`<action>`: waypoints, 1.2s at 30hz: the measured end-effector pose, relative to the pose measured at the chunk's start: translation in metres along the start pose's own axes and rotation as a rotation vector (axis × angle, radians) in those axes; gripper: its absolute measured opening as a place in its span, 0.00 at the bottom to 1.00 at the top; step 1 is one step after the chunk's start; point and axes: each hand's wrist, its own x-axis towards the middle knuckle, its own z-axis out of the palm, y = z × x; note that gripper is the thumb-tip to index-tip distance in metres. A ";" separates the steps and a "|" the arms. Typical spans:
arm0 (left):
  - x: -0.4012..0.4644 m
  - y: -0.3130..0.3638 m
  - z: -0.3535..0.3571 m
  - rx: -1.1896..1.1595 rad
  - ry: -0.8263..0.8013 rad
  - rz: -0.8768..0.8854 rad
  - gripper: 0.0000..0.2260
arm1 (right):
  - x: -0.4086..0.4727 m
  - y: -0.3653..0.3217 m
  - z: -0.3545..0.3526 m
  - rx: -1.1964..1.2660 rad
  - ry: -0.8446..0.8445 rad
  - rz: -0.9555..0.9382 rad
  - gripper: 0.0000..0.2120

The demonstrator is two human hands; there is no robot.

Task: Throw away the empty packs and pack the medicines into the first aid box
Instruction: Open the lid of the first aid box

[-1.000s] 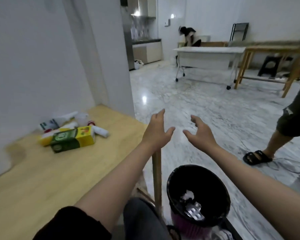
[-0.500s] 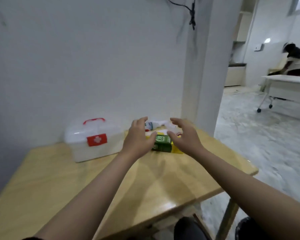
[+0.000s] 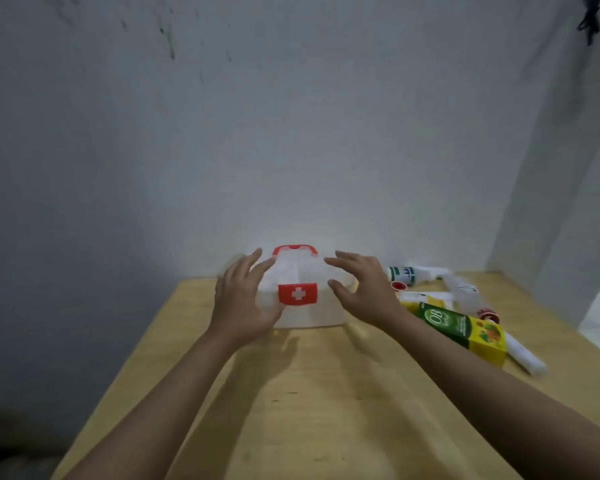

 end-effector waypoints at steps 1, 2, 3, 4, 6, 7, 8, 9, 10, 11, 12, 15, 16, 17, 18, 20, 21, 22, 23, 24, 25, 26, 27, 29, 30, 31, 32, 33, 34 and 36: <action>0.000 -0.004 0.002 0.008 -0.018 0.003 0.33 | 0.002 0.002 0.003 0.001 0.009 -0.006 0.18; 0.000 -0.008 0.004 0.004 -0.035 -0.003 0.33 | 0.004 0.005 0.006 0.009 0.024 -0.006 0.17; 0.000 -0.012 0.006 -0.006 -0.043 -0.007 0.33 | 0.005 0.007 0.008 0.022 0.038 -0.004 0.16; 0.000 -0.014 0.009 -0.021 -0.040 -0.008 0.33 | 0.005 0.009 0.009 0.039 0.050 -0.004 0.16; 0.001 -0.019 0.014 -0.034 -0.003 0.000 0.31 | 0.005 0.013 0.013 0.073 0.070 -0.014 0.16; 0.001 -0.020 0.016 -0.035 0.021 0.005 0.30 | 0.004 0.015 0.014 0.085 0.079 -0.021 0.16; 0.002 -0.021 0.018 -0.034 0.045 0.010 0.30 | 0.004 0.016 0.015 0.096 0.086 -0.026 0.16; 0.002 -0.022 0.020 -0.031 0.065 0.016 0.29 | 0.003 0.016 0.017 0.108 0.090 -0.027 0.16; 0.003 -0.023 0.021 -0.026 0.081 0.021 0.28 | 0.003 0.016 0.018 0.120 0.091 -0.023 0.16; 0.003 -0.024 0.023 -0.019 0.093 0.025 0.28 | 0.003 0.017 0.018 0.132 0.090 -0.016 0.16; 0.004 -0.025 0.025 -0.012 0.101 0.029 0.27 | 0.003 0.017 0.019 0.139 0.087 -0.012 0.17; 0.003 -0.028 0.026 0.012 0.116 0.051 0.27 | 0.003 0.020 0.019 0.147 0.080 -0.010 0.17; 0.003 -0.028 0.025 0.019 0.121 0.066 0.27 | 0.003 0.020 0.019 0.154 0.079 -0.008 0.17; 0.002 -0.027 0.025 0.016 0.128 0.079 0.28 | 0.003 0.019 0.019 0.165 0.078 -0.008 0.17; 0.001 -0.026 0.024 0.003 0.140 0.082 0.28 | 0.002 0.019 0.018 0.178 0.074 -0.007 0.16; 0.000 -0.021 0.023 -0.041 0.167 0.042 0.28 | 0.001 0.018 0.017 0.191 0.064 0.000 0.16; 0.001 -0.018 0.023 -0.059 0.176 0.002 0.29 | 0.001 0.017 0.017 0.188 0.058 0.005 0.16; 0.003 -0.015 0.024 -0.068 0.180 -0.044 0.30 | 0.000 0.016 0.017 0.181 0.052 0.013 0.16; 0.005 -0.011 0.025 -0.074 0.179 -0.096 0.31 | 0.000 0.014 0.017 0.172 0.051 0.019 0.16; 0.008 -0.008 0.026 -0.086 0.172 -0.158 0.33 | 0.000 0.013 0.018 0.167 0.052 0.031 0.17; 0.011 -0.005 0.028 -0.106 0.159 -0.232 0.35 | -0.001 0.012 0.019 0.170 0.051 0.056 0.17; 0.013 -0.002 0.029 -0.128 0.147 -0.304 0.37 | -0.002 0.011 0.019 0.186 0.048 0.085 0.17; 0.015 0.001 0.030 -0.147 0.136 -0.363 0.39 | -0.004 0.010 0.018 0.208 0.040 0.107 0.17; 0.017 0.004 0.033 -0.167 0.126 -0.425 0.41 | -0.008 0.007 0.019 0.236 0.019 0.111 0.19; 0.017 0.005 0.034 -0.177 0.131 -0.442 0.41 | -0.010 0.007 0.020 0.241 0.014 0.098 0.20; 0.016 0.005 0.034 -0.192 0.145 -0.459 0.42 | -0.013 0.006 0.020 0.247 0.013 0.078 0.20; 0.015 0.006 0.034 -0.209 0.162 -0.471 0.42 | -0.015 0.006 0.021 0.257 0.012 0.056 0.20; 0.014 0.007 0.033 -0.226 0.179 -0.479 0.42 | -0.017 0.006 0.022 0.263 0.005 0.030 0.19; 0.013 0.008 0.032 -0.239 0.197 -0.481 0.43 | -0.020 0.007 0.023 0.260 -0.006 0.002 0.17; 0.011 0.013 0.029 -0.252 0.236 -0.474 0.42 | -0.023 0.008 0.026 0.226 -0.028 -0.046 0.16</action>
